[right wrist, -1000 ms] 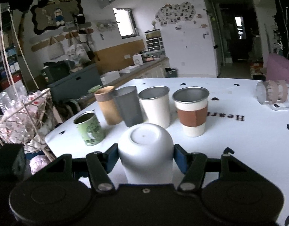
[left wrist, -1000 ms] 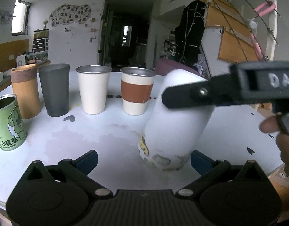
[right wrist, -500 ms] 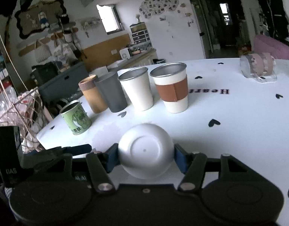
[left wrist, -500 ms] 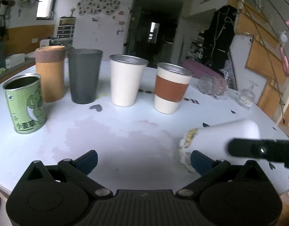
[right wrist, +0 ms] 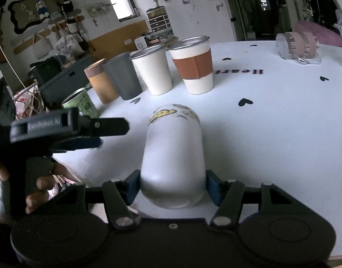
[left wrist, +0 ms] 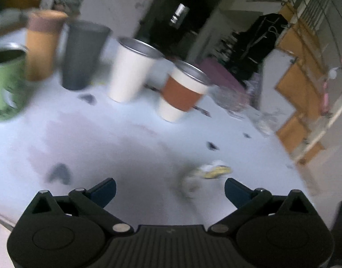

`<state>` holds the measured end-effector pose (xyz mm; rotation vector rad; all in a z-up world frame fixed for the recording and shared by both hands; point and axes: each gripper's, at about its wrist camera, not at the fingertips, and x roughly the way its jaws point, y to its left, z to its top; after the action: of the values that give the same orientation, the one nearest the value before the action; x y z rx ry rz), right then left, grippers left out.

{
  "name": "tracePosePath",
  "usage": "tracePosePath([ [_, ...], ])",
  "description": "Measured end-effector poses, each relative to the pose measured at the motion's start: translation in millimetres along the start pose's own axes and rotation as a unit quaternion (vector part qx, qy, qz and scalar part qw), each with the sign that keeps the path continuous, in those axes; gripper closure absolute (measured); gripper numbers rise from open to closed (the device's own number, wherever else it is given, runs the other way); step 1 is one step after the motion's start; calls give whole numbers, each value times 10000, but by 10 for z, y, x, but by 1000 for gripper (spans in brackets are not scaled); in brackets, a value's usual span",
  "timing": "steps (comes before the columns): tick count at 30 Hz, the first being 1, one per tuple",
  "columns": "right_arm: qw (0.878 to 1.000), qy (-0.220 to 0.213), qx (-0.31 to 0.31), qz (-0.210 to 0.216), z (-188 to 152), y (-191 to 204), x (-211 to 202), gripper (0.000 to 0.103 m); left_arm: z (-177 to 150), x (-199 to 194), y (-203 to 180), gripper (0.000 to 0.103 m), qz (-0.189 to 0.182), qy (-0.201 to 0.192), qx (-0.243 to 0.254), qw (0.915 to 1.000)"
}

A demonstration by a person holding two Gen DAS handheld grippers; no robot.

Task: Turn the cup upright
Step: 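Grasp the cup's printed end with the left tool while the right tool holds its base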

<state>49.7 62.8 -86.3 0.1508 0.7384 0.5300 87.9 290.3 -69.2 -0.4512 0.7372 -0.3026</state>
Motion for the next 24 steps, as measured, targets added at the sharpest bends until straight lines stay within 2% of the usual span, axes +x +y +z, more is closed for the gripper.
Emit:
tracePosePath([
  [3,10000,3,31,49,-3,-12,7,40,40,79,-115,4,-138,103,127,9998],
  [5,10000,-6,37,62,-11,-22,6,40,84,162,-163,6,-372,268,57,9989],
  [8,10000,-18,-52,21,-18,3,3,40,130,363,-154,9,-711,693,-348,9945],
  [11,9998,-37,-202,-40,-25,42,1,40,127,581,-83,11,-741,1148,-923,9863],
  [18,9990,-57,-440,-99,-54,118,-18,40,123,634,-74,12,-780,1149,-1252,9824],
  [24,9986,-65,-495,-152,-67,141,-29,40,133,600,-25,25,-720,1116,-1337,9821],
])
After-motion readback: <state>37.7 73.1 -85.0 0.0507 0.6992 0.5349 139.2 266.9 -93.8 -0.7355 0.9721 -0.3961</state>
